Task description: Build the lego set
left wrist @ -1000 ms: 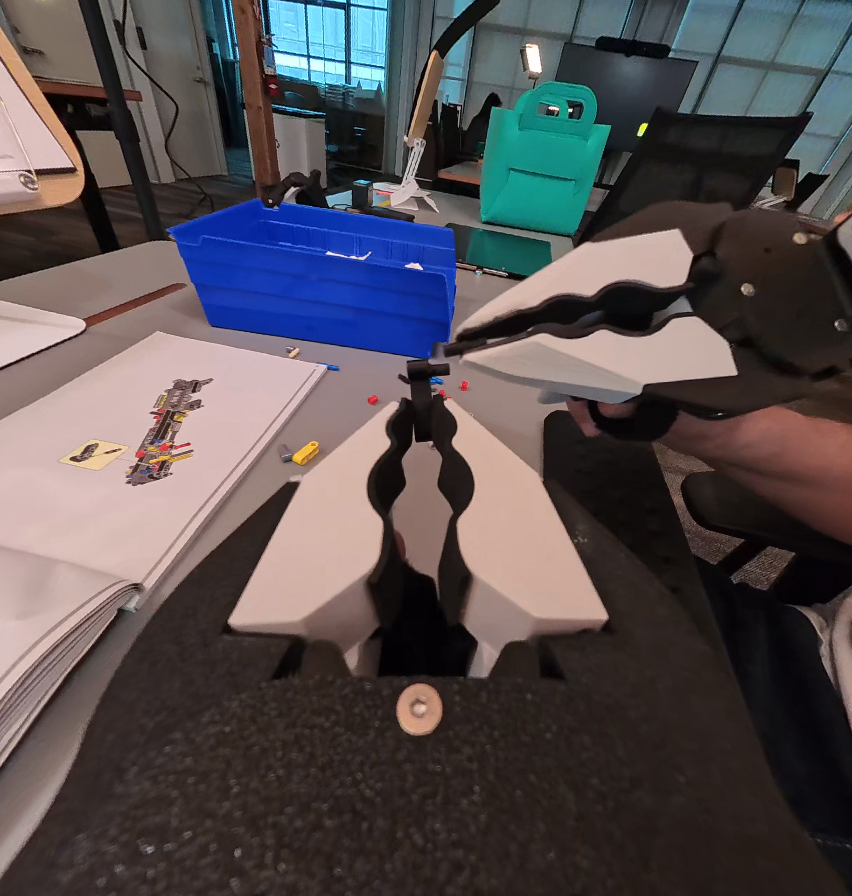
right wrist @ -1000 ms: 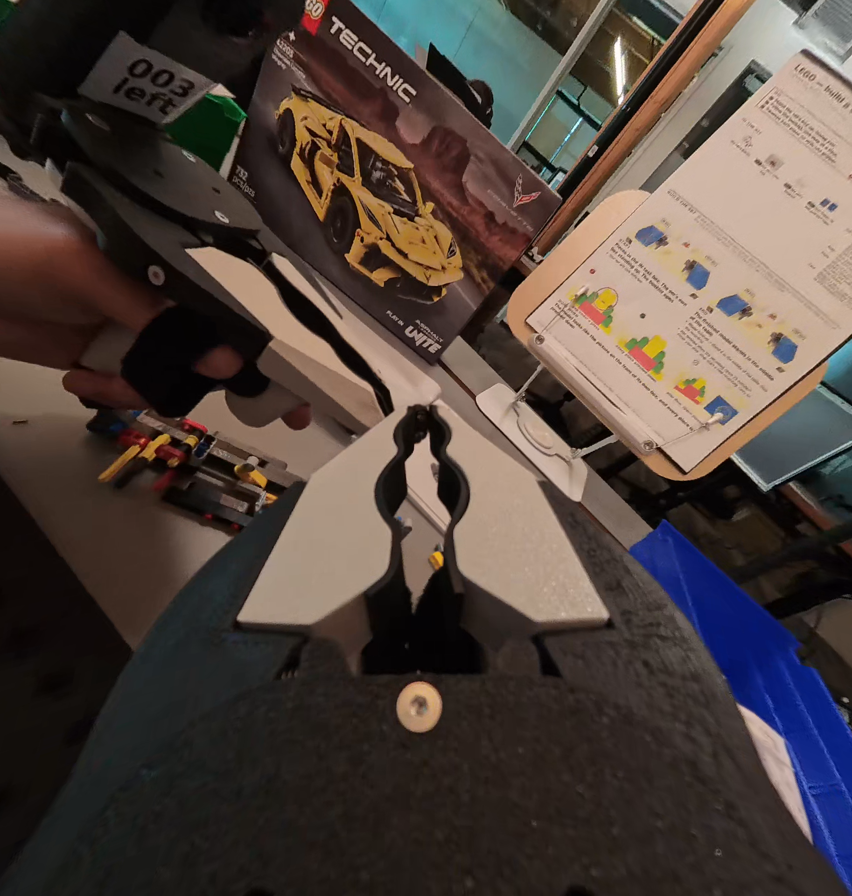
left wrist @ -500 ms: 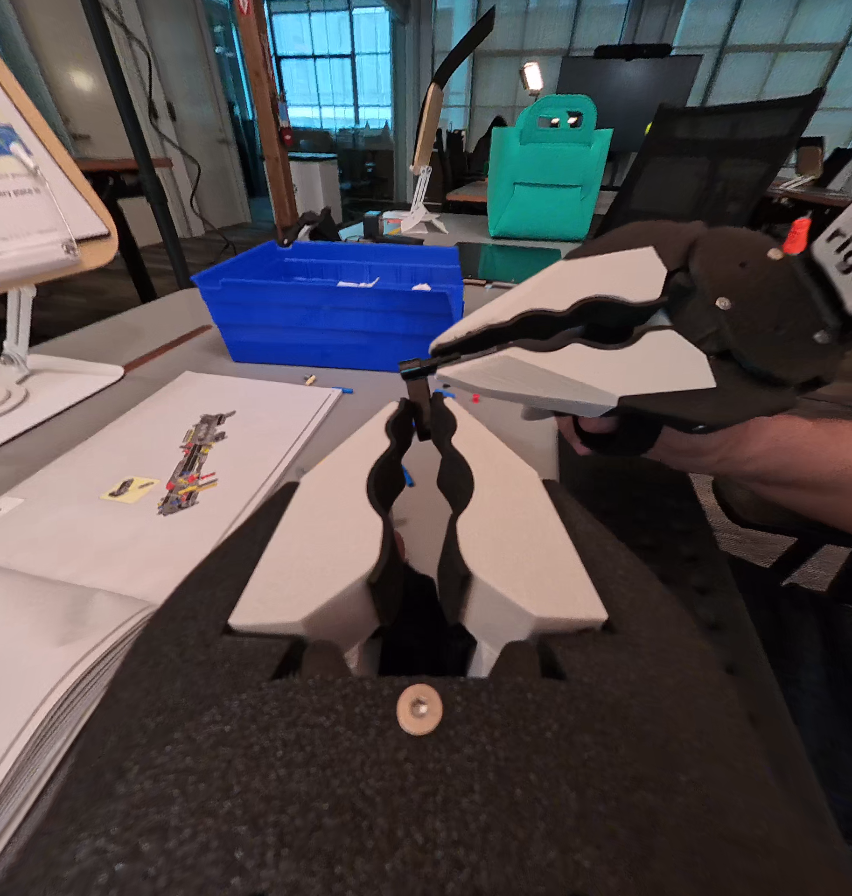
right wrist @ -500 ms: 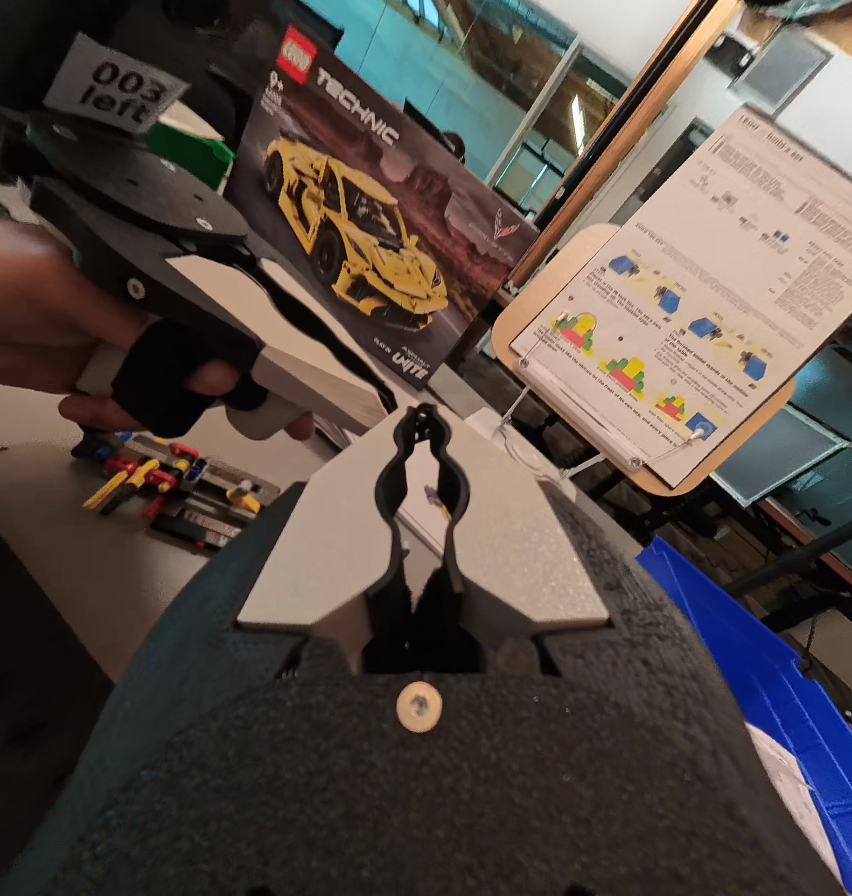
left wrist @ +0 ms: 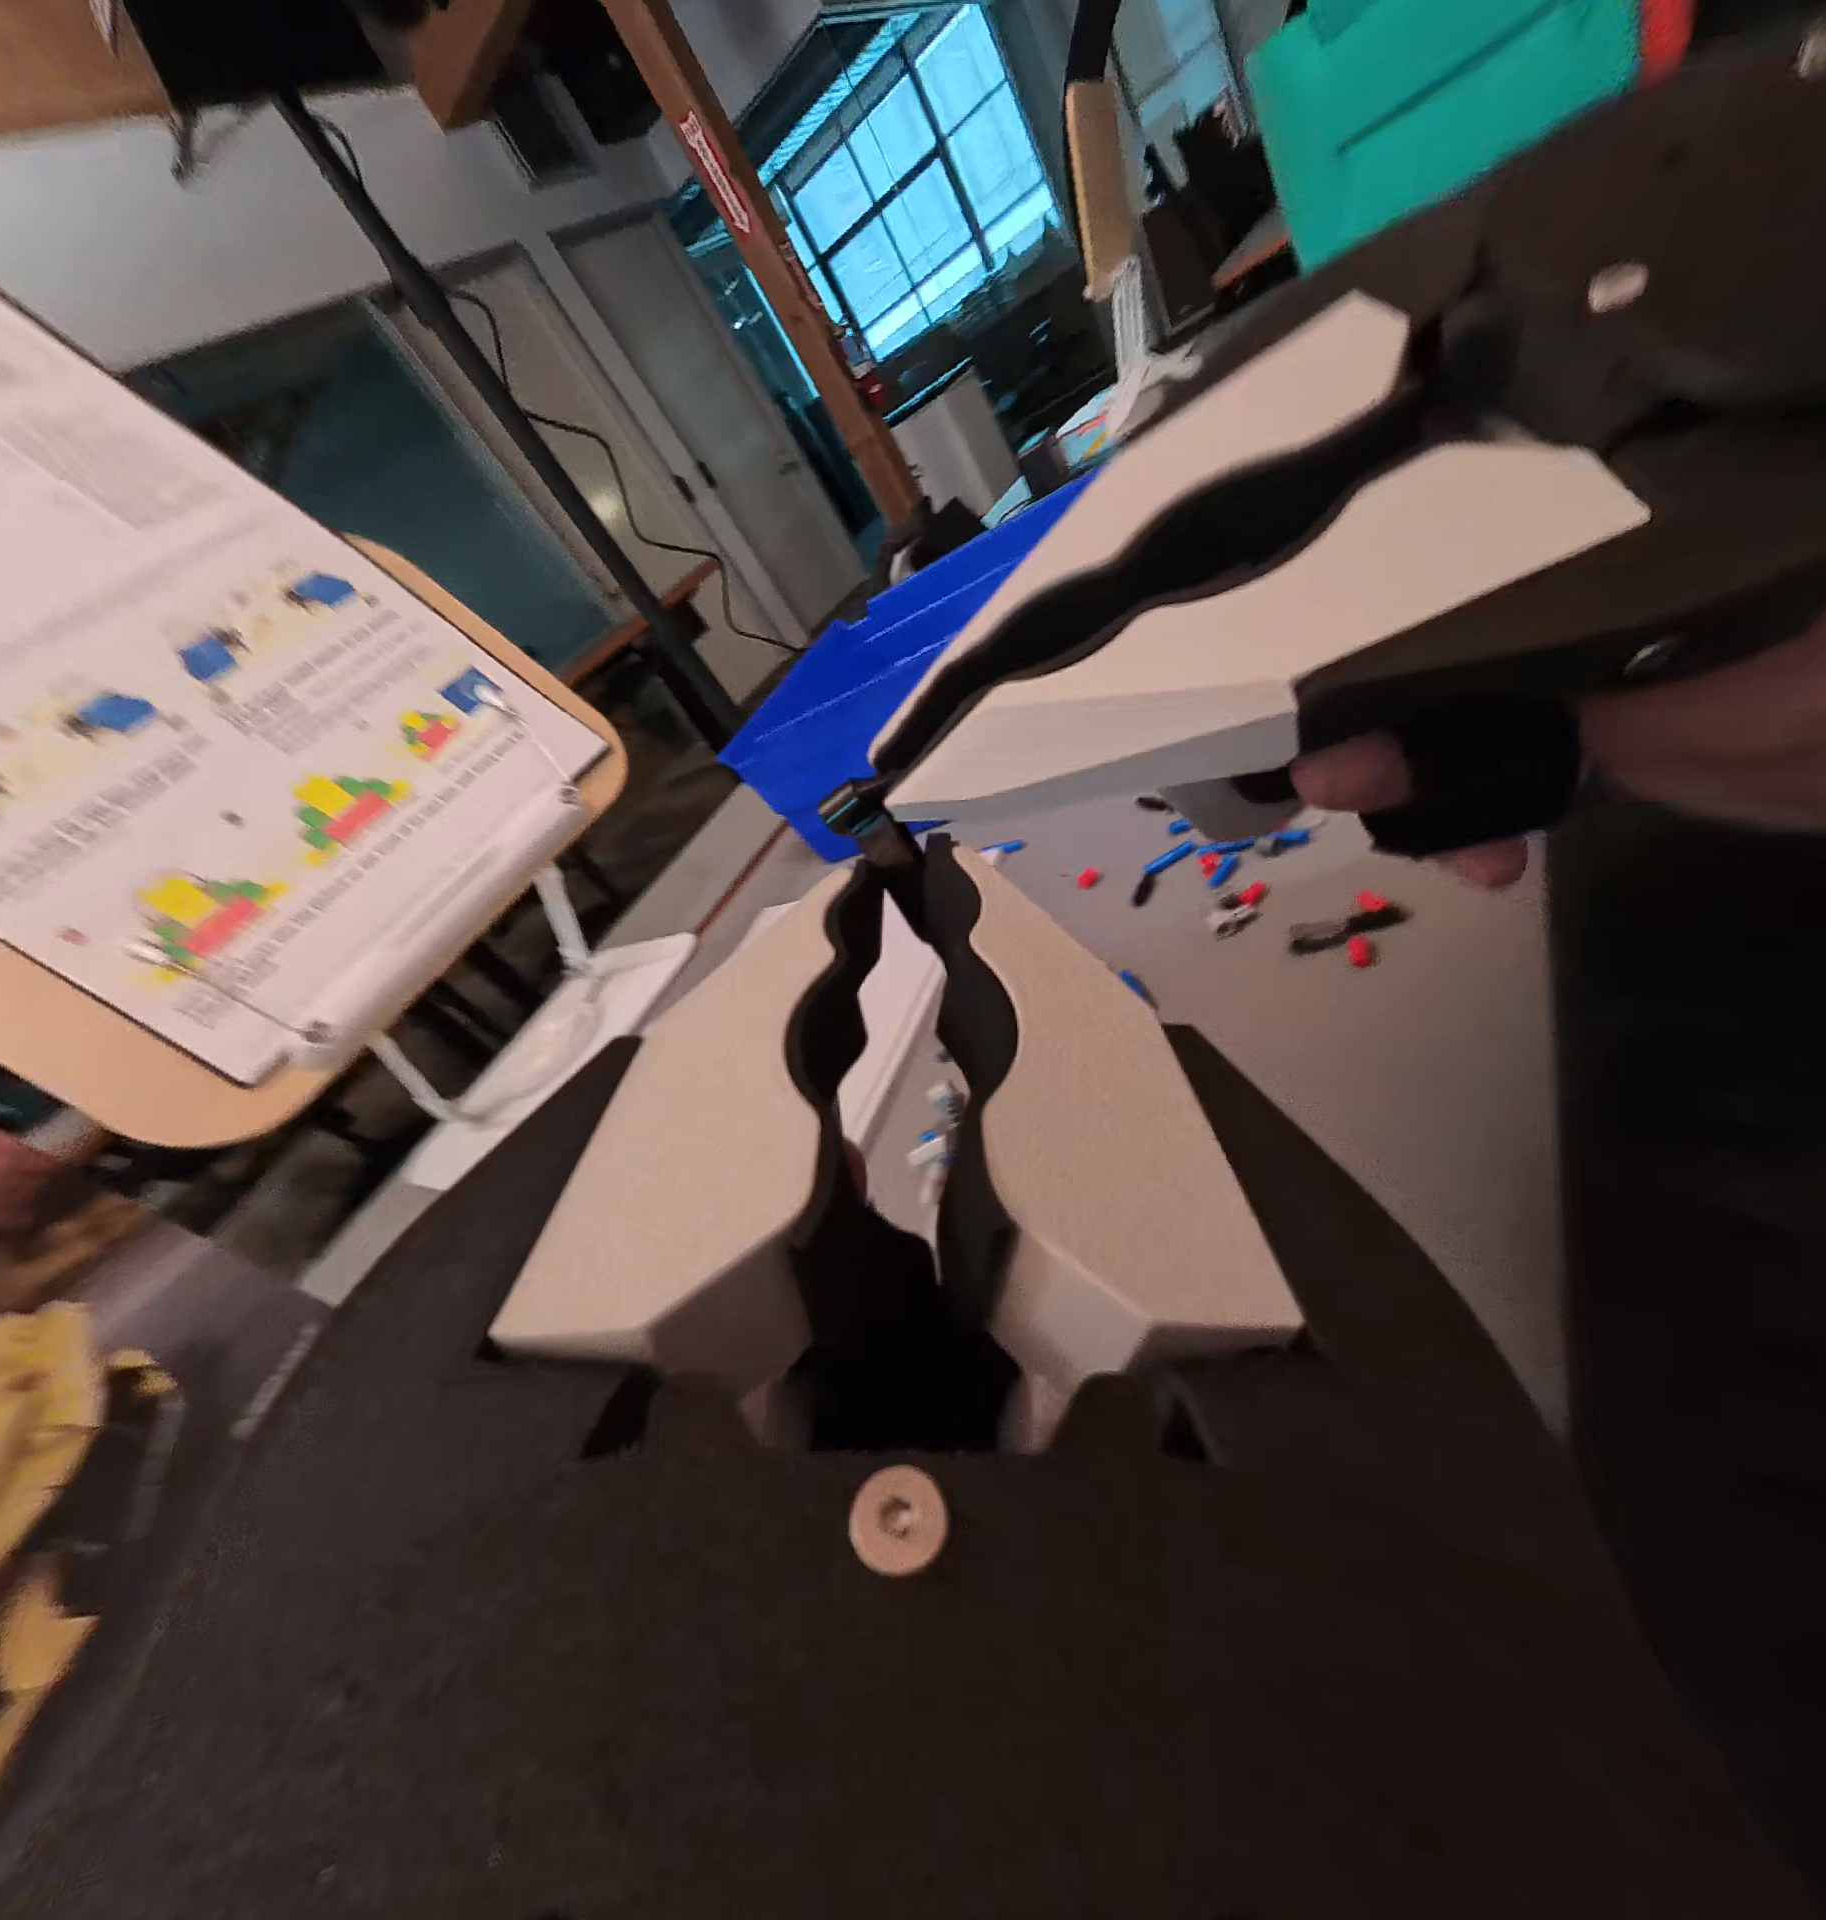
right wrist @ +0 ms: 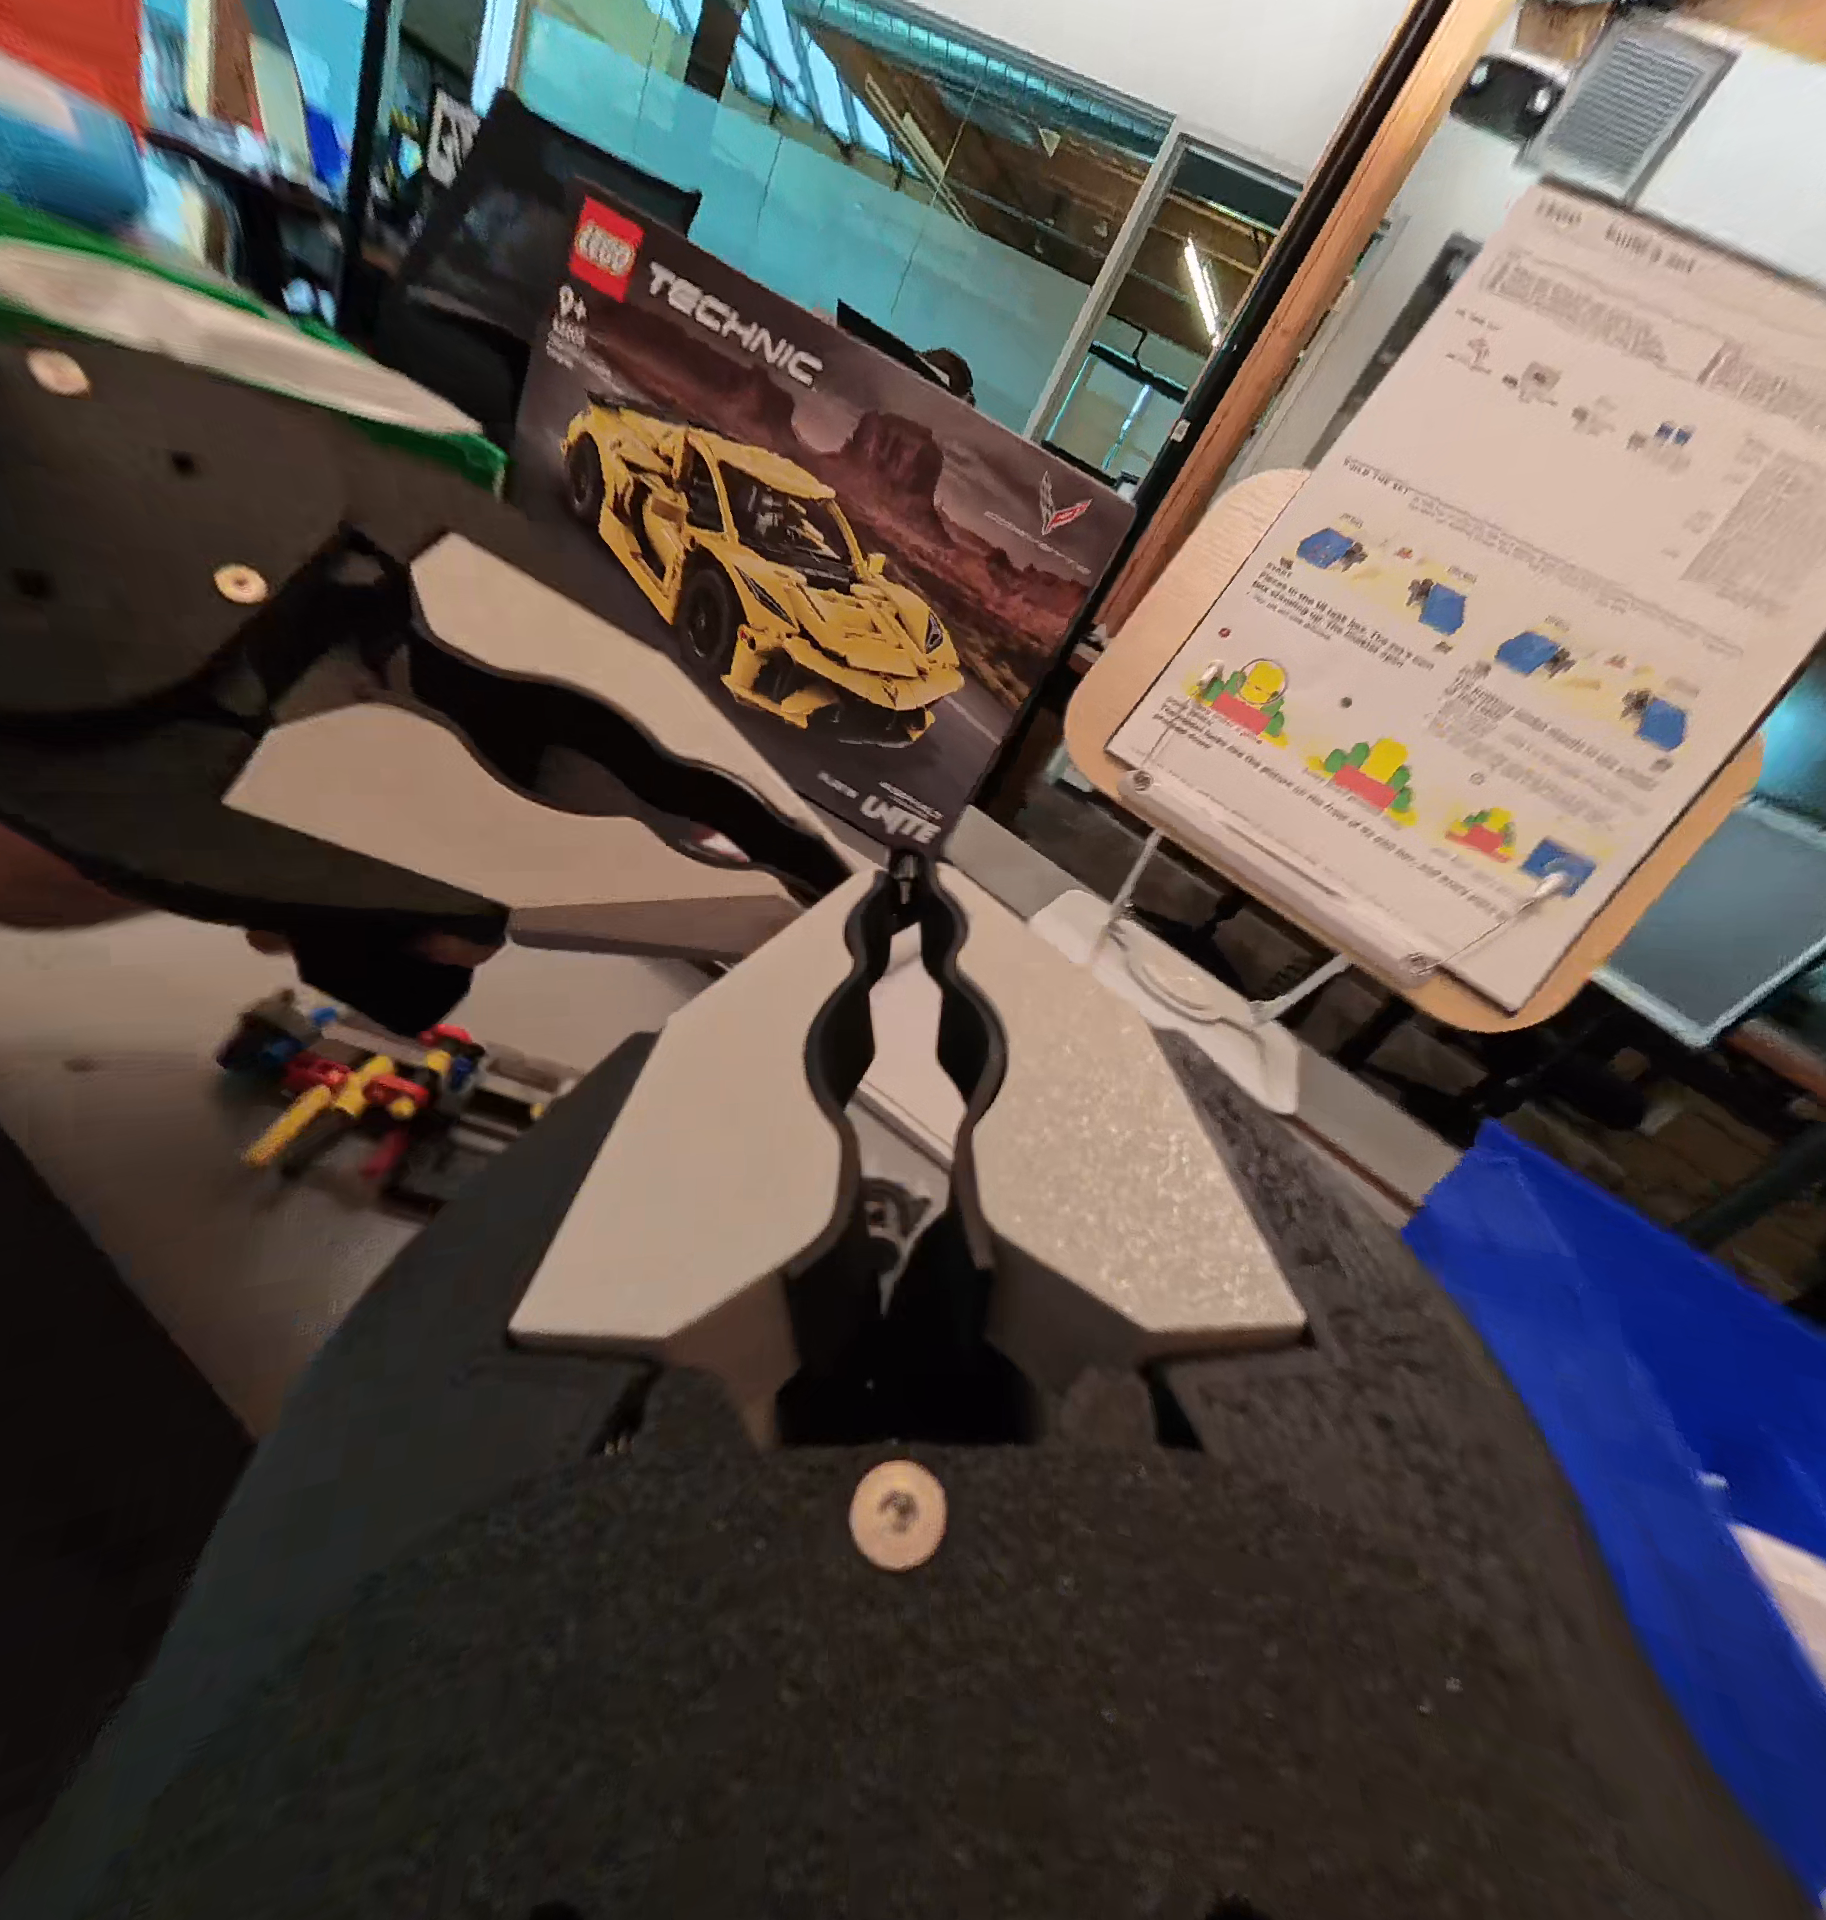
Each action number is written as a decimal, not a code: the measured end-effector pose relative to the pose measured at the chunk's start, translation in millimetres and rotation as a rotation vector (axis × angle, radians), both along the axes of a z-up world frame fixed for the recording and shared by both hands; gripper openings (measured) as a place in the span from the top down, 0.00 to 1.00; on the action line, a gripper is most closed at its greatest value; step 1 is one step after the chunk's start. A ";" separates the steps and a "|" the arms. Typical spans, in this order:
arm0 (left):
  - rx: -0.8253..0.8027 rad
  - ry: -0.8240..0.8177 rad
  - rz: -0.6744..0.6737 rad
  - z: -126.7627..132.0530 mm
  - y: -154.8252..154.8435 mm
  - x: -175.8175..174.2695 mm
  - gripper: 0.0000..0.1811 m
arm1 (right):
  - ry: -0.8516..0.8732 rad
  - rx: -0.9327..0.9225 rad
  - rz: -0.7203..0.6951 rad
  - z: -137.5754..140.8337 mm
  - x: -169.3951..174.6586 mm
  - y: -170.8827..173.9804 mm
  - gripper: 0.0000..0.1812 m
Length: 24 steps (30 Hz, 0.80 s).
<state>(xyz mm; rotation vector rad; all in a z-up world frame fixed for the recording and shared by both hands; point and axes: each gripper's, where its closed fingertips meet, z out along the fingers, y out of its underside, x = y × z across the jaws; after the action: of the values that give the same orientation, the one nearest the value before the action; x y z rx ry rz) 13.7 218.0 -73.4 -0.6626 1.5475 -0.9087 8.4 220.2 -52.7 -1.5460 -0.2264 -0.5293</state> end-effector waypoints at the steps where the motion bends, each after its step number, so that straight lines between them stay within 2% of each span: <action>1: 0.060 -0.014 0.020 -0.4 0.0 -0.1 0.96 | -0.054 -0.019 -0.017 -0.8 0.0 -0.7 0.98; 8: 0.370 -0.053 0.069 -10.9 -3.5 -0.8 0.97 | -0.320 -0.138 -0.037 -11.5 -2.9 -4.0 0.98; 9: 0.434 -0.064 0.060 -14.5 -7.2 -1.1 1.00 | -0.372 -0.185 -0.040 -15.4 -3.8 -2.8 0.98; 11: 0.554 -0.084 0.031 -23.6 -22.3 -3.5 1.00 | -0.371 -0.244 -0.053 -17.4 -2.2 -0.4 0.98; 13: 0.561 -0.078 0.047 -26.3 -27.8 -3.0 1.00 | -0.316 -0.246 -0.041 -15.2 -3.7 -1.2 0.98; 15: 0.505 -0.023 0.060 -32.2 -19.1 -1.8 1.00 | -0.252 -0.259 -0.055 -15.6 2.4 -14.8 0.98; 18: 0.389 0.083 0.061 -42.7 -6.2 4.2 1.00 | -0.033 -0.168 -0.110 -5.6 40.2 -56.9 0.98; 20: 0.296 0.169 0.046 -52.4 -3.7 7.6 1.00 | 0.179 -0.109 -0.102 -13.2 62.5 -84.0 0.98; 22: 0.246 0.188 0.050 -53.4 -1.5 8.9 1.00 | 0.349 0.007 0.017 -15.7 50.9 -98.5 0.98; 24: 0.170 0.262 0.038 -63.4 -1.3 11.1 1.00 | 0.462 0.063 0.033 -23.6 42.3 -113.2 0.98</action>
<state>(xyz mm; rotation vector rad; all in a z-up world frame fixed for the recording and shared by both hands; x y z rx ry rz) 24.8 216.7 -136.8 -0.7063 1.8164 -0.6719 50.7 107.0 -76.4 -1.5559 0.1186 -0.1413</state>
